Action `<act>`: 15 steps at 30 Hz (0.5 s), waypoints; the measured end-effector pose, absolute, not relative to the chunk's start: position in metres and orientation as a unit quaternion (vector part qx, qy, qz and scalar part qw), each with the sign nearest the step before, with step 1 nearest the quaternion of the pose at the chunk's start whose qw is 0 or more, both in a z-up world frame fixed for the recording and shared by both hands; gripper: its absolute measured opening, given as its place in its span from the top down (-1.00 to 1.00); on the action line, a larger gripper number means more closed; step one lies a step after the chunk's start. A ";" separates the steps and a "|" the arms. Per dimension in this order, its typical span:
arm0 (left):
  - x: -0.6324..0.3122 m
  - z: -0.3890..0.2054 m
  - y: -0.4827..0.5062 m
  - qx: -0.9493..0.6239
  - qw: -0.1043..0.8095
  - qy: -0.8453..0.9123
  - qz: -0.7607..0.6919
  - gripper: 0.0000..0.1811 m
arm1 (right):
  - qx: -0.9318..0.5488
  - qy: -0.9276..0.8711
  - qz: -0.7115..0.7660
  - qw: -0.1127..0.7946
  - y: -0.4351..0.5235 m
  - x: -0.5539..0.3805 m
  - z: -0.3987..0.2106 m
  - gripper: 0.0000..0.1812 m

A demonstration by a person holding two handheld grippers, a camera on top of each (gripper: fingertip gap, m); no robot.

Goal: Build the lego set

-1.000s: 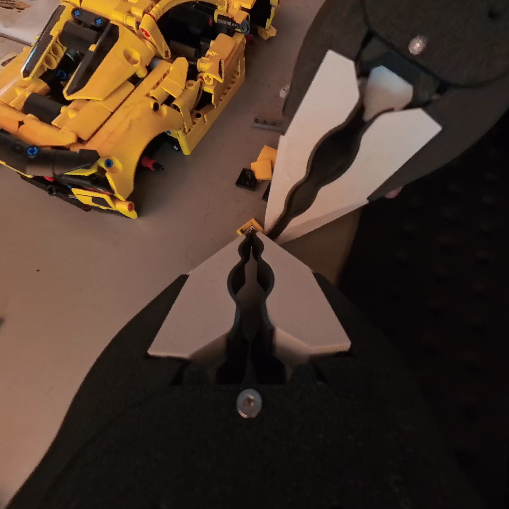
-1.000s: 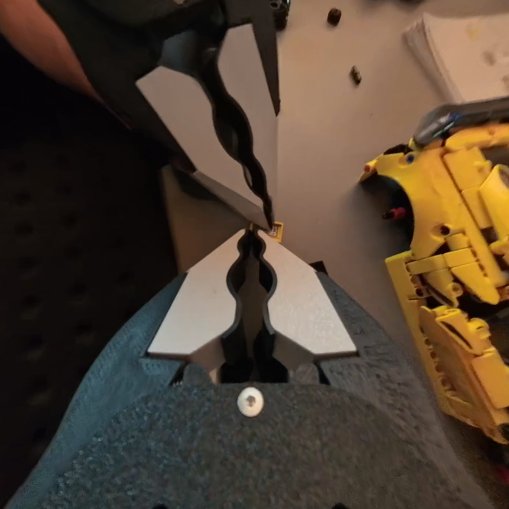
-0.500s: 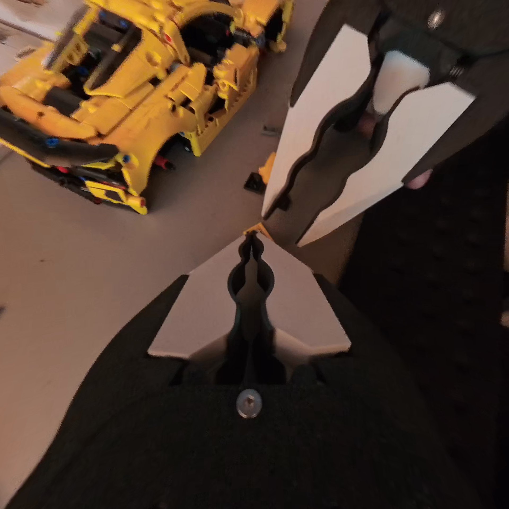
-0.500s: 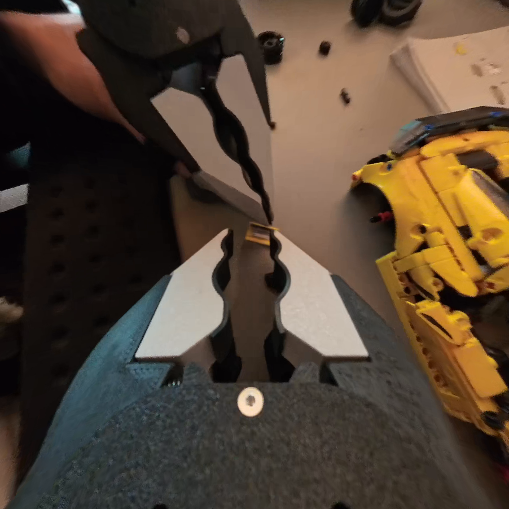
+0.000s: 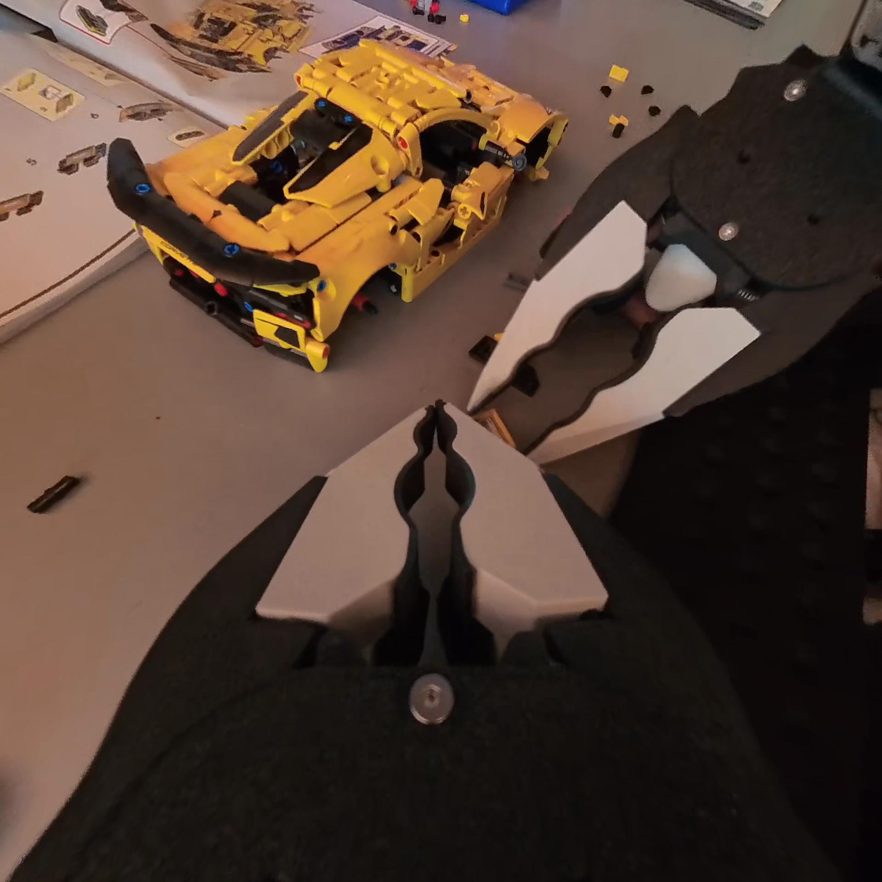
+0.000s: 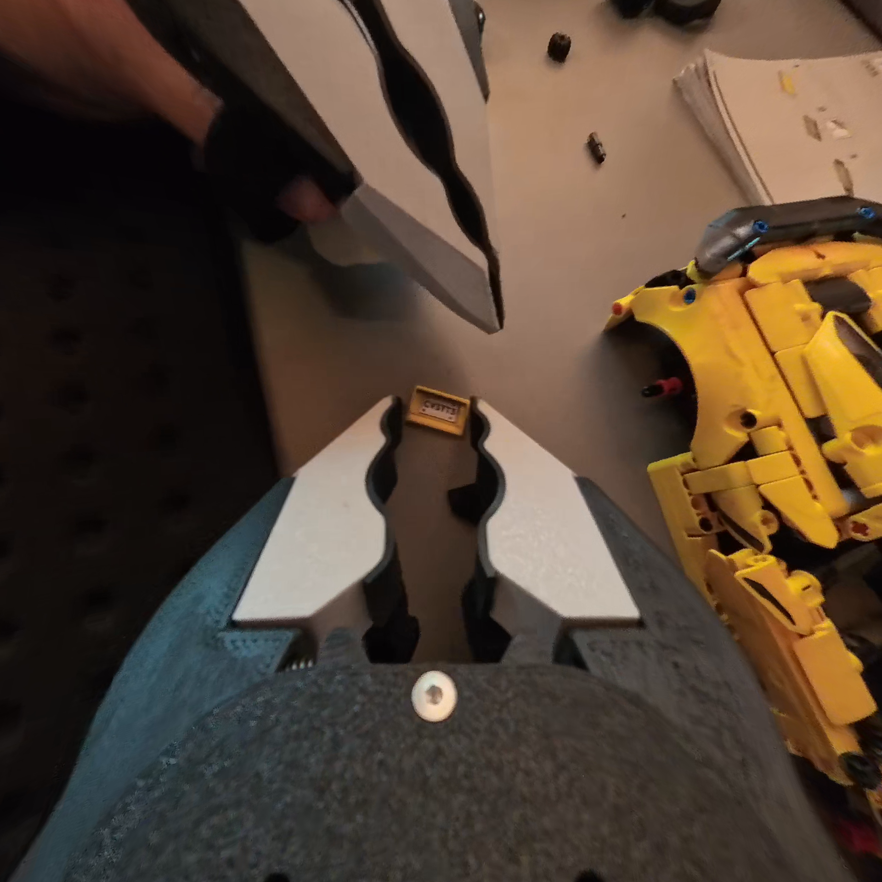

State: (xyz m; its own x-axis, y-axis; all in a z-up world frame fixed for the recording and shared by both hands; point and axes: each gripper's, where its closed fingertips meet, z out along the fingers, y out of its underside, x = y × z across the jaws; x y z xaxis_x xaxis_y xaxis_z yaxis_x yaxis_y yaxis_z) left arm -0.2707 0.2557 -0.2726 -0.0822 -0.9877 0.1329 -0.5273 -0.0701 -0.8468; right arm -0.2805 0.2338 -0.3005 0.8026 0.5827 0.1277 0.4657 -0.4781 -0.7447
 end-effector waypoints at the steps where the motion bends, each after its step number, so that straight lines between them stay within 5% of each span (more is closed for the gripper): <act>1: -0.271 -0.272 0.256 -0.614 0.288 0.615 -0.402 1.00 | -0.855 -0.310 0.064 0.411 0.234 -0.280 -0.301 0.72; 5: -0.271 -0.264 0.259 -0.621 0.272 0.585 -0.445 1.00 | -0.856 -0.311 0.054 0.410 0.235 -0.275 -0.300 0.73; 6: -0.271 -0.262 0.258 -0.620 0.258 0.579 -0.462 0.99 | -0.856 -0.312 0.029 0.411 0.236 -0.269 -0.298 0.90; 8: -0.271 -0.264 0.261 -0.644 0.228 0.564 -0.465 0.79 | -0.833 -0.327 -0.006 0.447 0.238 -0.266 -0.284 0.99; 15: -0.280 -0.262 0.250 -0.690 0.068 0.527 -0.491 0.69 | -0.820 -0.336 0.017 0.463 0.227 -0.273 -0.277 0.98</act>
State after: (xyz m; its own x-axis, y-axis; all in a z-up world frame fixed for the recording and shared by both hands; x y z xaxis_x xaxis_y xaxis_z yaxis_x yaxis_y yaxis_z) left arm -0.2795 0.2505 -0.2615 -0.0378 -0.7943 0.6063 -0.6612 -0.4350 -0.6112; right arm -0.2731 0.2272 -0.2766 0.7740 0.5664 0.2829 0.5351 -0.3465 -0.7705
